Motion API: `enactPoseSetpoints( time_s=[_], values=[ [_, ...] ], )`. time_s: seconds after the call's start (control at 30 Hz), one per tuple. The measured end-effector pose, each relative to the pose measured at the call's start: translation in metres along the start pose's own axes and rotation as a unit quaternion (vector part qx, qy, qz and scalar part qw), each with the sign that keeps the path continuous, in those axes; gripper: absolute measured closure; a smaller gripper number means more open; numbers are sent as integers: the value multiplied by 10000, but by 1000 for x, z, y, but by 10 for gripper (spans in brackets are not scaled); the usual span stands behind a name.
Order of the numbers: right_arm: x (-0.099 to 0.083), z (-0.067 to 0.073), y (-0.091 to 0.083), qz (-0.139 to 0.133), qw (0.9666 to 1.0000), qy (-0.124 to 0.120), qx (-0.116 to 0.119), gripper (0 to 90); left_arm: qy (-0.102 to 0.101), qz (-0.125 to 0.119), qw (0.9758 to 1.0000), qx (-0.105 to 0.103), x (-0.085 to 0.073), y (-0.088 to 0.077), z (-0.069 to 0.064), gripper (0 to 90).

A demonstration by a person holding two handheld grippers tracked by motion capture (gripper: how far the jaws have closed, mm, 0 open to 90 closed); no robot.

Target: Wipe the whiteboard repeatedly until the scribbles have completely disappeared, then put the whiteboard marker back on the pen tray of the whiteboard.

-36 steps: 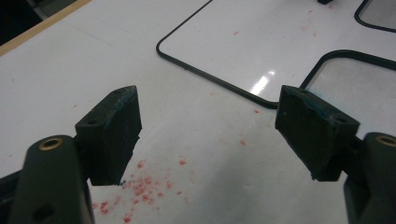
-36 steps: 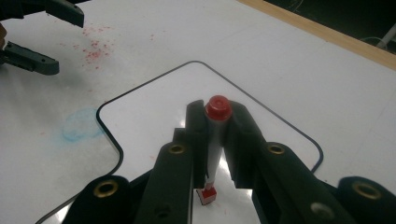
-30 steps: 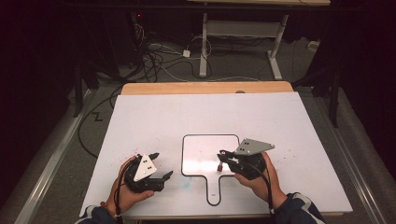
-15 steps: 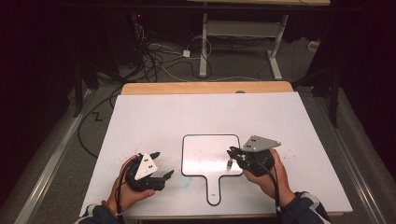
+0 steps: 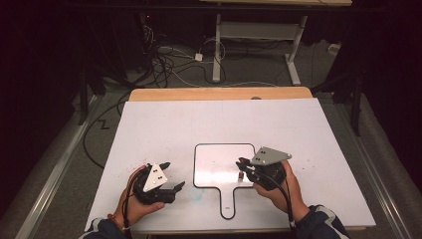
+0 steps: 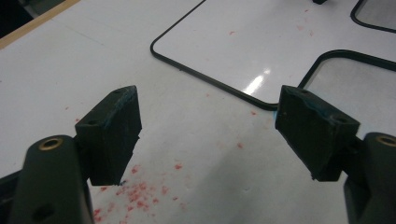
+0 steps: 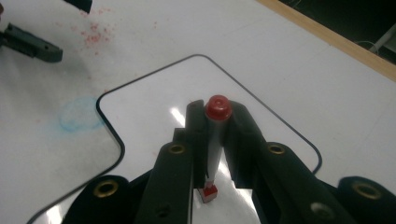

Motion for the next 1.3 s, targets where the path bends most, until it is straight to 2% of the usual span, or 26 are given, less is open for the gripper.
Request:
enactPoseSetpoints(
  time_s=[0.07, 0.2, 0.23, 0.4, 0.47, 0.53, 0.6, 0.67, 0.73, 0.8, 0.93, 1.03, 1.17, 1.23, 1.3],
  values=[
    [1, 2, 6, -100, 9999, 2, 68, 812, 5, 10, 10000, 3, 0, 0, 0, 218],
    [6, 5, 15, -100, 9998, -189, -55, 812, 2, -5, 10000, 20, 0, -1, 1, 218],
    [7, 6, 16, -108, 9998, -145, -41, 812, -3, -7, 10000, 21, 0, -1, 1, 218],
    [11, 17, 22, -170, 9993, -125, 311, 812, -27, -17, 10000, 29, -1, -2, 2, 218],
    [13, 25, 23, -165, 9985, -200, 478, 812, -14, -14, 10000, 36, -1, -3, 2, 218],
    [14, 29, 23, -134, 9984, -306, 446, 812, -9, -7, 10000, 30, -1, -3, 1, 217],
    [15, 27, 24, -120, 9987, -296, 404, 812, -13, 7, 10000, 36, -2, -4, 2, 217],
    [14, 23, 24, -94, 9992, -327, 229, 812, -18, 7, 10000, 41, -2, -4, 2, 218],
    [14, 22, 24, -105, 9991, -284, 290, 812, -18, 10, 10000, 45, -2, -4, 2, 217],
    [15, 25, 24, -113, 9985, -248, 476, 812, -19, 24, 10000, 42, -2, -4, 2, 217],
    [15, 34, 20, -69, 9970, -312, 705, 812, -8, 60, 10000, 30, -3, -4, 2, 217],
    [15, 33, 20, -76, 9974, -303, 648, 812, -14, 47, 10000, 44, -2, -4, 2, 216],
    [14, 25, 20, -6, 9989, -399, 246, 812, -32, 73, 10000, 51, -4, -4, 2, 216],
    [13, 21, 19, 0, 9993, -280, 267, 812, -13, 64, 10000, 59, -4, -5, 2, 217],
    [14, 24, 19, -4, 9990, -317, 321, 812, -20, 18, 10000, 67, -2, -5, 1, 216]
  ],
)
Point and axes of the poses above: each handheld gripper's, and its own axes: y roughly forward along the jaws, x roughly out of its top, z roughly to its left, the point moved 1 cm from there along y, roughly forward along the jaws, and after that the axes turned 6 degrees about -z, right-handed, at the moved point
